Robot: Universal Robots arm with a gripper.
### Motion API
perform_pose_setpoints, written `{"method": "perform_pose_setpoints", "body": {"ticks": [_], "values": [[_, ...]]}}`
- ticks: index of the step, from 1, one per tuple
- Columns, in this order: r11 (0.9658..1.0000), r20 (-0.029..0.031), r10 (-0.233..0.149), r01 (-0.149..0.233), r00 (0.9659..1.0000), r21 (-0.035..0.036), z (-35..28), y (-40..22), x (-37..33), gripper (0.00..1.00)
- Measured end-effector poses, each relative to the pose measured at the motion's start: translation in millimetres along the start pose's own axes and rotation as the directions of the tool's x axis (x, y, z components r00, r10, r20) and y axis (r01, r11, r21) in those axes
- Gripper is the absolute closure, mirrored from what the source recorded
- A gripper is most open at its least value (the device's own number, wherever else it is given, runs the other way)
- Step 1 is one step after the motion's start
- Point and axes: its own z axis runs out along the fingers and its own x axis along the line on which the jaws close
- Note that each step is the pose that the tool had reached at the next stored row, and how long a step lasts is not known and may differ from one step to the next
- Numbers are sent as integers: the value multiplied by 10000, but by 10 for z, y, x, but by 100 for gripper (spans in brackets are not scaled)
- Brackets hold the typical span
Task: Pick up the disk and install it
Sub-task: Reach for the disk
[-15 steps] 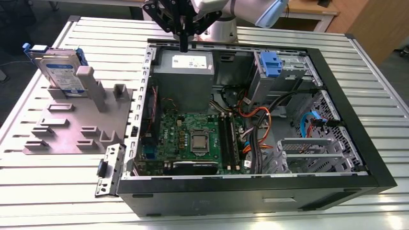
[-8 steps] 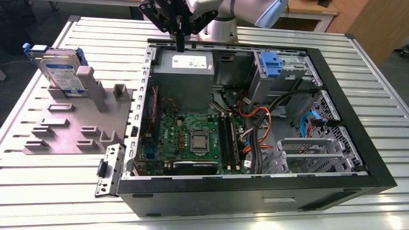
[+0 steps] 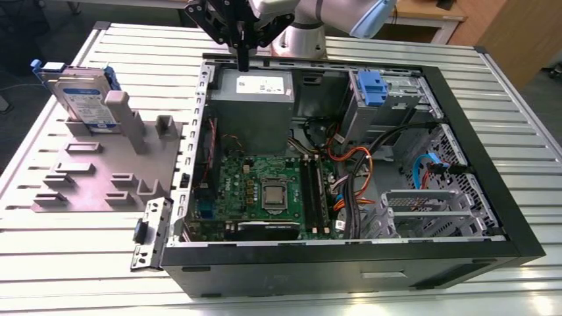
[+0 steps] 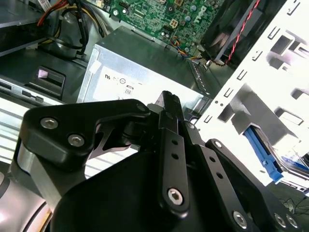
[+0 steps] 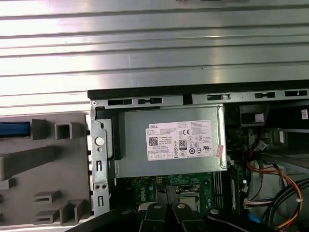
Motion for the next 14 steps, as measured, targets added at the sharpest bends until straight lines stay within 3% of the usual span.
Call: {"method": "perform_pose_setpoints", "body": {"ticks": [14], "values": [[10000,1,0,0,10000,-1,0,-2,23,89]]}}
